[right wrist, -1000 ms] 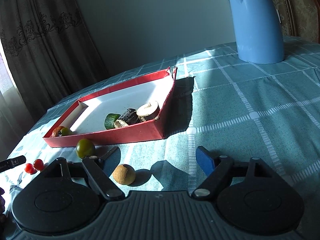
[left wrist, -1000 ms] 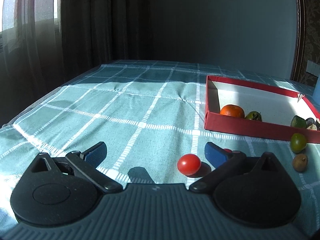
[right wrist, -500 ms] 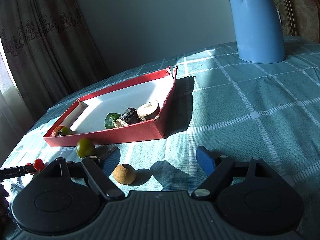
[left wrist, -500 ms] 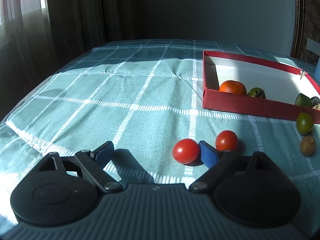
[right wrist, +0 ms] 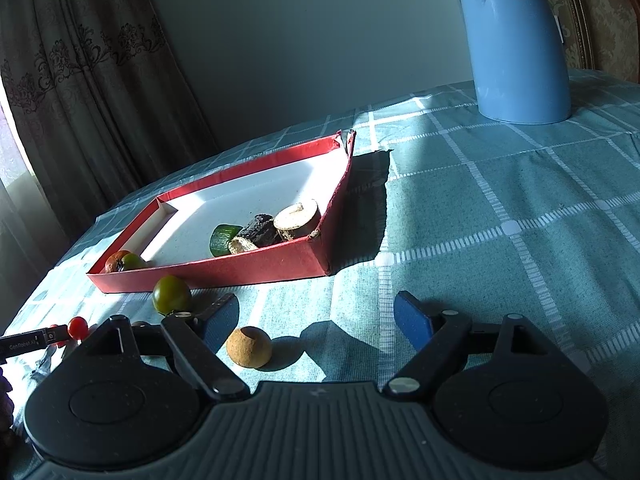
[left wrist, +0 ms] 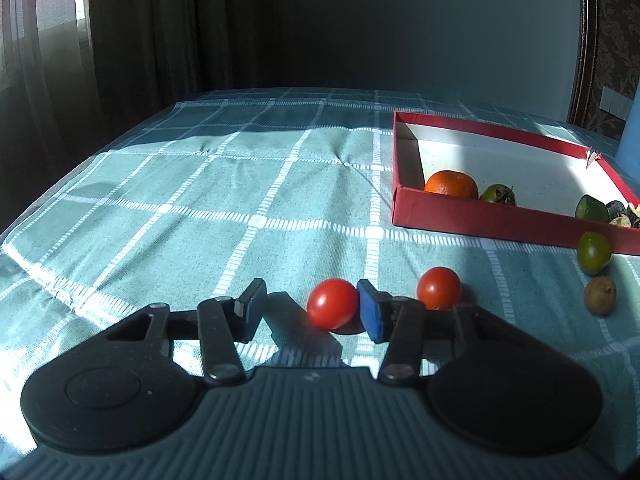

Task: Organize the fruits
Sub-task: 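Reach the left tool to a red cherry tomato and close on it, then carry the cherry tomato into the red box and open the left tool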

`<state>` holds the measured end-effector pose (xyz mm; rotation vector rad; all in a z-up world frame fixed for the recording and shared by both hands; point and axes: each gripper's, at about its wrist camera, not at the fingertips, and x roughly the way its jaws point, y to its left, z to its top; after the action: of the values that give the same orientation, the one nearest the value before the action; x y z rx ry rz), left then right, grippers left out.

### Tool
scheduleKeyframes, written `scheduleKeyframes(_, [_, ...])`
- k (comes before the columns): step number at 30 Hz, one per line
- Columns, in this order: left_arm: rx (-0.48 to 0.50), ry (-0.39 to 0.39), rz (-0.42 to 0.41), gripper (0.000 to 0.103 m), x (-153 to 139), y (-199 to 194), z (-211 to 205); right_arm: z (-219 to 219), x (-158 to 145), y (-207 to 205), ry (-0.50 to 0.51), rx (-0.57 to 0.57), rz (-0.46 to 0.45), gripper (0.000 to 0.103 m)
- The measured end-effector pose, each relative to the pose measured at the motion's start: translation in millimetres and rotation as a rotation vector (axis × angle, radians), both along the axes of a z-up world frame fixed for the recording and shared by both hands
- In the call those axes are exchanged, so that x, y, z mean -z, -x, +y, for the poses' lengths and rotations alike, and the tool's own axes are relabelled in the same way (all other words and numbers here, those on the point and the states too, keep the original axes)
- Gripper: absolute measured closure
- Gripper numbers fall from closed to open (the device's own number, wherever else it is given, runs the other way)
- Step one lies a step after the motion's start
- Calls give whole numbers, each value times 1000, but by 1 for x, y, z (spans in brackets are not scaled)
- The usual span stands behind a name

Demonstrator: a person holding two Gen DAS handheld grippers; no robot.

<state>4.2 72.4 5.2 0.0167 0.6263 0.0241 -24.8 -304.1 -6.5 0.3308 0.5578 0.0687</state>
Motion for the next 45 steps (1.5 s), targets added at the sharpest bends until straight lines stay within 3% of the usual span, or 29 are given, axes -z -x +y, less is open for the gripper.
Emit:
scheduleKeyframes(10, [-5,26,-9,80,-1,1,3,-3,-5,21,-18,13,-48,18])
scheduleKeyframes(20, [-14,41,-34,81,-3,5,5,24,-6,55,128,-72,-62,16])
scheduleKeyframes(26, [-30,36,-40,81,-3,5,6,37,-5,54,115,-113,-60,16])
scheduleKeyframes(37, [-51,-19,-79,81,-11,9,-2,69,1,36,320,-85,82,0])
scheduleKeyframes(45, [-17,-46,-124,81,-34,8,-30,65,2,35,296,-88,84,0])
